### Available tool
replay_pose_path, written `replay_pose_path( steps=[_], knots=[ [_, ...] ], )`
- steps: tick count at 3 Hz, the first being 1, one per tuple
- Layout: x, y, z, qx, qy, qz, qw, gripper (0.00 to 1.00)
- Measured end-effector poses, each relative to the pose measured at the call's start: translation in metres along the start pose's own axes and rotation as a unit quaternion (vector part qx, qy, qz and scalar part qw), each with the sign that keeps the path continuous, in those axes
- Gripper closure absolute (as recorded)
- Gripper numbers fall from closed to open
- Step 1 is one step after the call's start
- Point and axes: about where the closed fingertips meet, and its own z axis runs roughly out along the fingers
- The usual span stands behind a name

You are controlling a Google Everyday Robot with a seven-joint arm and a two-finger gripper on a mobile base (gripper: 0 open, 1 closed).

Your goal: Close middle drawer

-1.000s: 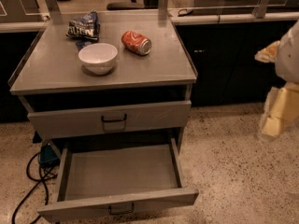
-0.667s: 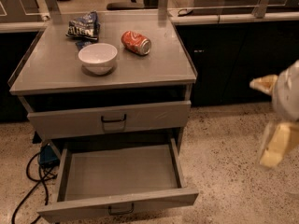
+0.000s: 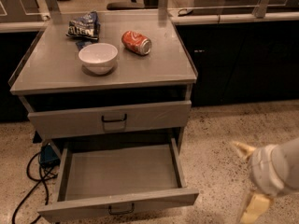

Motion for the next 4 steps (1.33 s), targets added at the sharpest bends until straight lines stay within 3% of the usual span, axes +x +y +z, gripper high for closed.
replay_pose_path(
  steps=[1, 2, 3, 4],
  knots=[
    [0.029, 0.050, 0.096, -0.042, 0.004, 0.006, 0.9991, 0.00],
    [0.001, 0.109, 0.178, -0.087, -0.016, 0.033, 0.9955, 0.00],
    [-0.071, 0.197, 0.211, -0.098, -0.062, 0.036, 0.9927, 0.00],
    [-0.072, 0.196, 0.211, -0.099, -0.061, 0.031, 0.9928, 0.00]
  ],
)
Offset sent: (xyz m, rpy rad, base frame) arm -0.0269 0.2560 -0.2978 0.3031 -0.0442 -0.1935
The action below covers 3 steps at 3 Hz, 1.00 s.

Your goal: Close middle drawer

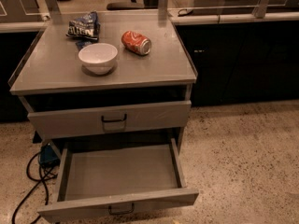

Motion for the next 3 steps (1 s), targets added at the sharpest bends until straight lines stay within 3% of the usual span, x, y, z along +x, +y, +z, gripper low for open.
replay_pose_path(
  steps=[1, 2, 3],
  knots=[
    [-0.008, -0.005, 0.024, -0.020, -0.019, -0.007, 0.9996, 0.00],
    [-0.021, -0.042, 0.070, -0.031, -0.052, -0.005, 0.9981, 0.00],
    [-0.057, -0.071, 0.135, -0.053, -0.093, -0.003, 0.9942, 0.00]
  ],
)
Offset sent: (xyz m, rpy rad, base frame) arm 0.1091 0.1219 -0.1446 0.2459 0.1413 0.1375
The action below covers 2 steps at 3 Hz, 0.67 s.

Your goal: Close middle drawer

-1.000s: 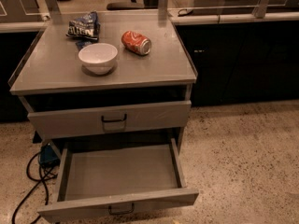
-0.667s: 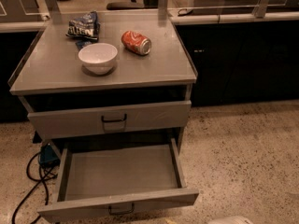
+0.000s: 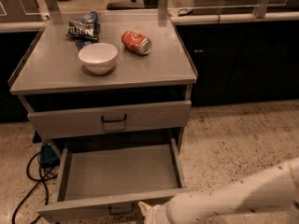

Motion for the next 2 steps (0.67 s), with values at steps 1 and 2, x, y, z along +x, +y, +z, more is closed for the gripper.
replay_pose_path(
  steps=[1, 2],
  knots=[
    [-0.019, -0.007, 0.031, -0.007, -0.016, 0.017, 0.9997, 0.00],
    [-0.050, -0.024, 0.080, -0.016, -0.025, -0.005, 0.9995, 0.00]
  ],
)
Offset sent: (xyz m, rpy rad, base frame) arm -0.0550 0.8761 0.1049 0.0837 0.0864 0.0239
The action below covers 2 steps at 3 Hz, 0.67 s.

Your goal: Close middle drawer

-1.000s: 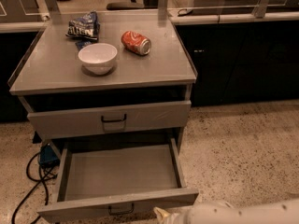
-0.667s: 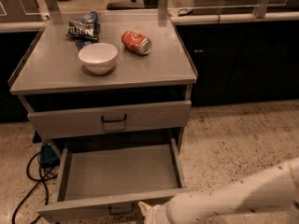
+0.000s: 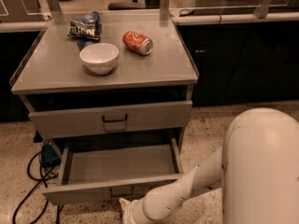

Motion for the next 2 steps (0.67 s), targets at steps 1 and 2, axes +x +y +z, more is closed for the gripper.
replay_pose_path(
  steps=[1, 2],
  knots=[
    [0.000, 0.000, 0.000, 0.000, 0.000, 0.000, 1.0000, 0.00],
    [0.011, -0.004, -0.012, -0.007, -0.005, -0.001, 1.0000, 0.00]
  ],
)
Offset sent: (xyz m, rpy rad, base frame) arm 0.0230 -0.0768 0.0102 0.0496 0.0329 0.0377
